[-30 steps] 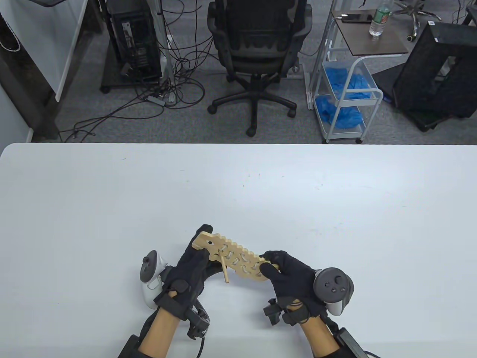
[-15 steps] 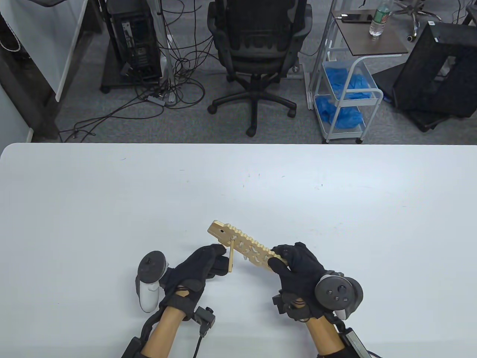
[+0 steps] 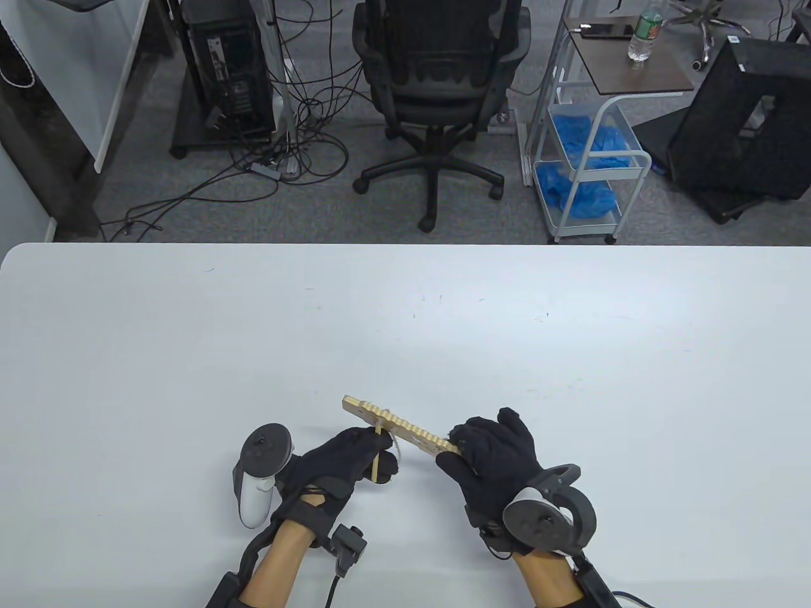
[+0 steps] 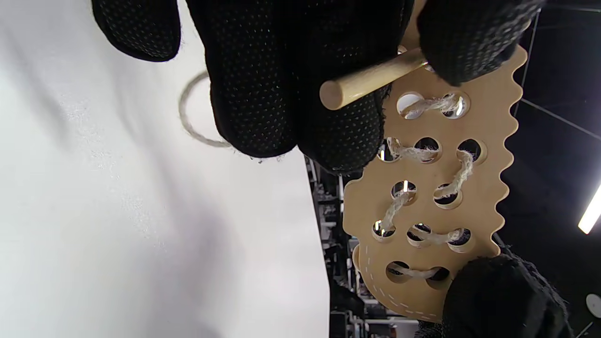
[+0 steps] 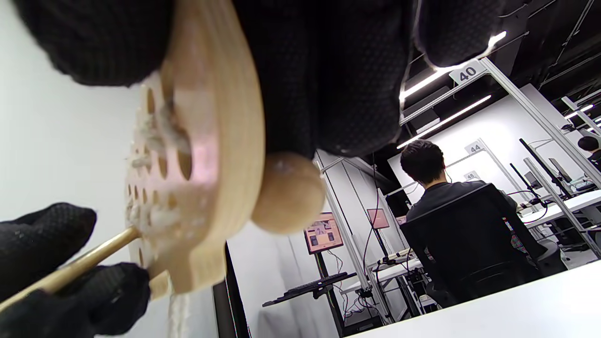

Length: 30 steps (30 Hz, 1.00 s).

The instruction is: Remove rope from all holes on crocodile lacing toy

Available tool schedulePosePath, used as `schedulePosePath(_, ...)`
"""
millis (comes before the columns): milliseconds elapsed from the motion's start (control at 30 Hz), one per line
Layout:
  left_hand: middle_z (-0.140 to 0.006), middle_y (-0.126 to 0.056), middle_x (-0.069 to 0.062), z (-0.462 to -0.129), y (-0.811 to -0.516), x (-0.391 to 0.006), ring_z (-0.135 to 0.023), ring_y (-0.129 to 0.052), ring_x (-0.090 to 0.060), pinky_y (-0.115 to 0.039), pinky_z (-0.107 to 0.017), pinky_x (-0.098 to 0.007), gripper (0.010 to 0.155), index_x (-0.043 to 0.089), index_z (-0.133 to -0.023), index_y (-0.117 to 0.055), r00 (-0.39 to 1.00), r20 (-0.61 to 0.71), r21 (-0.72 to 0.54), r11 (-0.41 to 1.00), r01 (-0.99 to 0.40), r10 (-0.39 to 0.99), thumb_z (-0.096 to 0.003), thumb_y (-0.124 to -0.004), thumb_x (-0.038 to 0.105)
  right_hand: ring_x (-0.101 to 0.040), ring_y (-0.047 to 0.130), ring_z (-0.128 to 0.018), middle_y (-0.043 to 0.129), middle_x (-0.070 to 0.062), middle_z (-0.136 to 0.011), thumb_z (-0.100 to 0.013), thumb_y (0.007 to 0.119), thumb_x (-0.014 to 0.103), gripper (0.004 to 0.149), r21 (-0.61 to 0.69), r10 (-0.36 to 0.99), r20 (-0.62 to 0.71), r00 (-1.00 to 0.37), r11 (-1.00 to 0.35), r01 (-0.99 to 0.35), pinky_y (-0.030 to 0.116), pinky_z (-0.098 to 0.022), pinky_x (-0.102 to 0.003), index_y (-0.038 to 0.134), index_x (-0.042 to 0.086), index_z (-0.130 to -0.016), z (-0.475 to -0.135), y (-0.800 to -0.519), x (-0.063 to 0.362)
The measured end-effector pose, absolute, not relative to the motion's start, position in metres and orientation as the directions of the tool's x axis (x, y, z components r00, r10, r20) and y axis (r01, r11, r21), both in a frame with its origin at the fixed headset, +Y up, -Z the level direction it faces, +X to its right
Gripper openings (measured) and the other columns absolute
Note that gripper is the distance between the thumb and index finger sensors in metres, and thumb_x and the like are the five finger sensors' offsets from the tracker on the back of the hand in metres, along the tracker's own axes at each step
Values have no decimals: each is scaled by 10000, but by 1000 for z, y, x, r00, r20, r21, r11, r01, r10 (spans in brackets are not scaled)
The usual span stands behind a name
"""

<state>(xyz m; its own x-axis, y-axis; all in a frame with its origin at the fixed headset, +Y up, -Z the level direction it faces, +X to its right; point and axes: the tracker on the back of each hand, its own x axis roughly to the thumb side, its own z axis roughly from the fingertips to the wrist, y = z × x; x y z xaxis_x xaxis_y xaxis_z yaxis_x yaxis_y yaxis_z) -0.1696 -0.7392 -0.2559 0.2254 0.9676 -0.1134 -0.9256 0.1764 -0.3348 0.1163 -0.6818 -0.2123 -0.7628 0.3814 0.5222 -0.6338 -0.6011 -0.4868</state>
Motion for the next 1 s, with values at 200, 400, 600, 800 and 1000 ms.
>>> schedulePosePath(200, -695, -1068, 80, -257, -739, -170, -655, -1023, -181, -679, -677, -622, 475, 269, -915, -829, 230, -94, -329, 188, -926, 969, -496, -807, 493, -341, 1014, -594, 1036, -120, -594, -353, 849, 429, 440, -479, 400, 511, -761, -602, -638, 650, -597, -697, 872, 135, -679, -214, -682, 118)
schedulePosePath(400, -710, -1062, 80, -257, -740, -171, -666, -1016, -182, -679, -677, -622, 475, 275, -925, -821, 223, -96, -323, 182, -929, 970, -500, -802, 486, -338, 1020, -586, 1040, -118, -588, -352, 847, 434, 441, -463, 462, 490, -739, -581, -670, 659, -590, -694, 874, 136, -677, -216, -682, 122)
schedulePosePath(600, -719, -1058, 77, -258, -741, -173, -675, -1012, -183, -677, -679, -622, 466, 281, -931, -817, 222, -98, -315, 181, -932, 970, -506, -798, 472, -344, 1023, -571, 1042, -123, -576, -356, 846, 434, 441, -426, 607, 434, -666, -513, -745, 668, -574, -693, 877, 128, -672, -223, -687, 134)
schedulePosePath(800, -718, -1059, 89, -259, -740, -176, -675, -1013, -177, -682, -679, -617, 446, 304, -923, -829, 235, -76, -287, 204, -936, 969, -506, -800, 458, -340, 1029, -556, 1047, -122, -564, -360, 844, 439, 440, -421, 671, 371, -642, -495, -760, 677, -566, -688, 881, 127, -668, -229, -691, 143)
schedulePosePath(1000, -737, -1055, 96, -259, -738, -179, -686, -1009, -175, -686, -680, -612, 445, 322, -936, -821, 227, -62, -256, 204, -945, 972, -503, -810, 423, -351, 1027, -539, 1044, -136, -551, -370, 840, 432, 440, -403, 781, 284, -556, -429, -808, 680, -551, -690, 881, 109, -665, -235, -699, 155)
